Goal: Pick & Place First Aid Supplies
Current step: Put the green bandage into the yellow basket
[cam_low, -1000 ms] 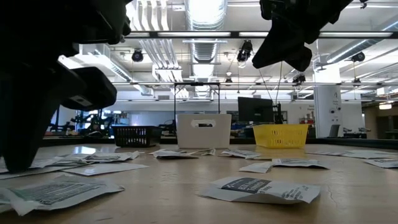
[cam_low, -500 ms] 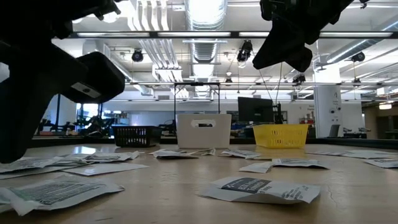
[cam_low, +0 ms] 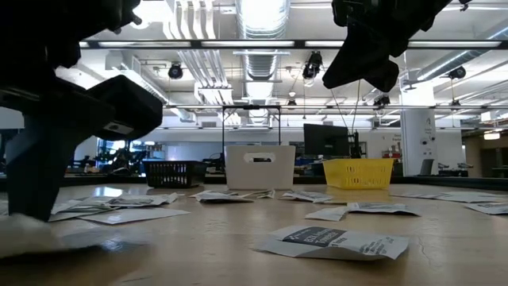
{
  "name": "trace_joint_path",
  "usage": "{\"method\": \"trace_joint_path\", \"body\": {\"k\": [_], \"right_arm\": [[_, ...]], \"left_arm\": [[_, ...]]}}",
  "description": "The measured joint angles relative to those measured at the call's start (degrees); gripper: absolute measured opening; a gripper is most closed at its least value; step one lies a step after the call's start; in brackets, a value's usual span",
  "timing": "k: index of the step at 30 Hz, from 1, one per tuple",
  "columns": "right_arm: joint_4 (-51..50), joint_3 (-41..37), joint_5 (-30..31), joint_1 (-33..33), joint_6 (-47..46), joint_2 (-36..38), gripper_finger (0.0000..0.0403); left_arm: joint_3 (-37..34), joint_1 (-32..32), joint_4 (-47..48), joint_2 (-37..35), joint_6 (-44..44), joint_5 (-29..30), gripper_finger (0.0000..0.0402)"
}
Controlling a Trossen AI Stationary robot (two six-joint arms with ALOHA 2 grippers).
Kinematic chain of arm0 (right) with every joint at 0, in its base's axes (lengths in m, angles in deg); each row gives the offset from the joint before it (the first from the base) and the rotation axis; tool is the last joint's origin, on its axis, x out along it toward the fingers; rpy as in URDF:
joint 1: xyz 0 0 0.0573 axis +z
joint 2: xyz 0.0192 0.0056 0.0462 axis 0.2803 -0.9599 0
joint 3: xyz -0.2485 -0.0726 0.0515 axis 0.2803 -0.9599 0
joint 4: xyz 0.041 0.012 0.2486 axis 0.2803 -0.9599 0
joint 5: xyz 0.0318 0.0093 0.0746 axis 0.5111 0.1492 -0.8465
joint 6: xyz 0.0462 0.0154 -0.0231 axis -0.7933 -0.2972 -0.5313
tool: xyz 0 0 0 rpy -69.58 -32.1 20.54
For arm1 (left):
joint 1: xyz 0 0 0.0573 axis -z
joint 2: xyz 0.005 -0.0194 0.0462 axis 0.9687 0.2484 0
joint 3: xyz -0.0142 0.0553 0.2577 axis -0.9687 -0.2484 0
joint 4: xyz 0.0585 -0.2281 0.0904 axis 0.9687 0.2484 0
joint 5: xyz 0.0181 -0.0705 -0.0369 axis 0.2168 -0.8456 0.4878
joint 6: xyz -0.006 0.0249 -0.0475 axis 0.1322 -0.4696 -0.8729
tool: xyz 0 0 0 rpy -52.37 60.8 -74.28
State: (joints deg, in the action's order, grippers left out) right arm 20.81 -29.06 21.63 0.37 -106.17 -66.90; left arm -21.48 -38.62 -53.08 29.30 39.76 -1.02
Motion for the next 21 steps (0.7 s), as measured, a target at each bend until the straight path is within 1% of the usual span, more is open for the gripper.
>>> {"method": "trace_joint_path", "body": {"k": [3, 11, 16, 21], "right_arm": [[0.00, 0.00, 0.00, 0.00, -0.02, 0.00, 0.0038], [0.01, -0.02, 0.00, 0.00, -0.17, 0.00, 0.0038], [0.01, -0.02, 0.02, 0.00, -0.17, 0.00, 0.0038], [0.00, -0.02, 0.04, 0.00, -0.15, 0.00, 0.0038]], "left_arm": [[-0.52, -0.02, -0.28, 0.11, -0.04, -0.02, 0.0153], [-0.90, -0.25, 4.73, -0.11, -5.06, 0.74, 0.0146], [-0.94, -0.35, 6.43, -0.11, -7.82, 1.29, 0.0125], [-0.73, -0.39, 7.07, -0.24, -8.72, 1.31, 0.0098]]}}
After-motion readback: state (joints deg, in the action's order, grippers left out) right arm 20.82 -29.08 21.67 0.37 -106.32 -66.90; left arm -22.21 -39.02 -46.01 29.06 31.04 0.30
